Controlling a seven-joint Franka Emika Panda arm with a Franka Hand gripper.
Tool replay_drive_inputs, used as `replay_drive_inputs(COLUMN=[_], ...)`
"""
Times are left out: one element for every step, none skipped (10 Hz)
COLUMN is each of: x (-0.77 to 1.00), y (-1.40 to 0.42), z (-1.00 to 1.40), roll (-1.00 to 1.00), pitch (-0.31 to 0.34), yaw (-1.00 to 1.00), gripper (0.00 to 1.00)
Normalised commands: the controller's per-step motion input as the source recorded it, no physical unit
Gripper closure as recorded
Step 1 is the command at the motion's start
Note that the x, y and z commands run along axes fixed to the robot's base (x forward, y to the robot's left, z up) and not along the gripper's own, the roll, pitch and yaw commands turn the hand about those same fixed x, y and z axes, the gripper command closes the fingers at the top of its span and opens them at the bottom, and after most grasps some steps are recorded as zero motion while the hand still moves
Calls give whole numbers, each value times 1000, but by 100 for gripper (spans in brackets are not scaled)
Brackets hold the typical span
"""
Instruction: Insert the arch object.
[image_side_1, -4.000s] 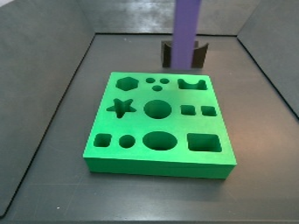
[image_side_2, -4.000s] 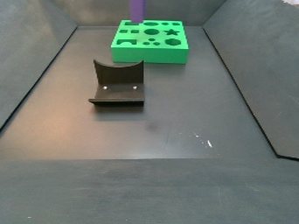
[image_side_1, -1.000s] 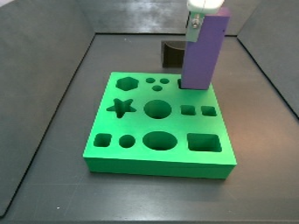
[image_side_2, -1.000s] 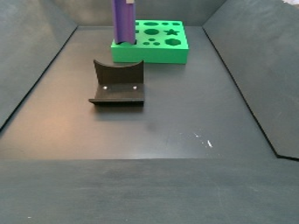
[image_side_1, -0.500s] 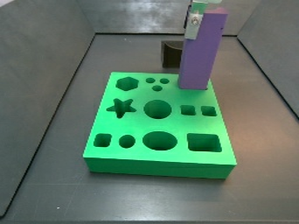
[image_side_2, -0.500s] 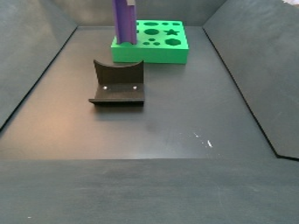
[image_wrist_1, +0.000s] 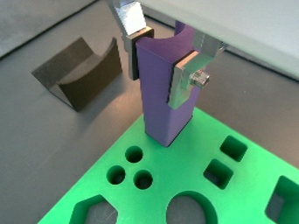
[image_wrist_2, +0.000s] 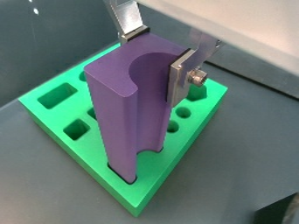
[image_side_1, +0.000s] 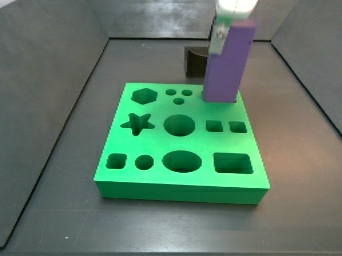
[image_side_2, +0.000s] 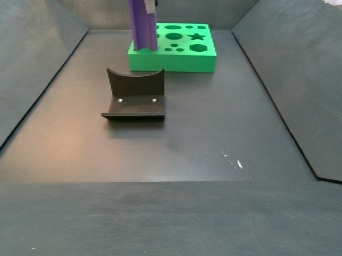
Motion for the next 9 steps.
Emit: replay_drive_inputs(x=[0,0,0,0,0,0,0,0,0], y=[0,0,0,0,0,0,0,17,0], z=[-391,-371,-320,-234,-140,-117,-54,0,0], roll=[0,0,0,0,0,0,-23,-29,0], pitch=[0,0,0,0,0,0,0,0,0], yaw=[0,0,0,0,0,0,0,0,0], gripper=[100,100,100,100,100,100,100,100,100])
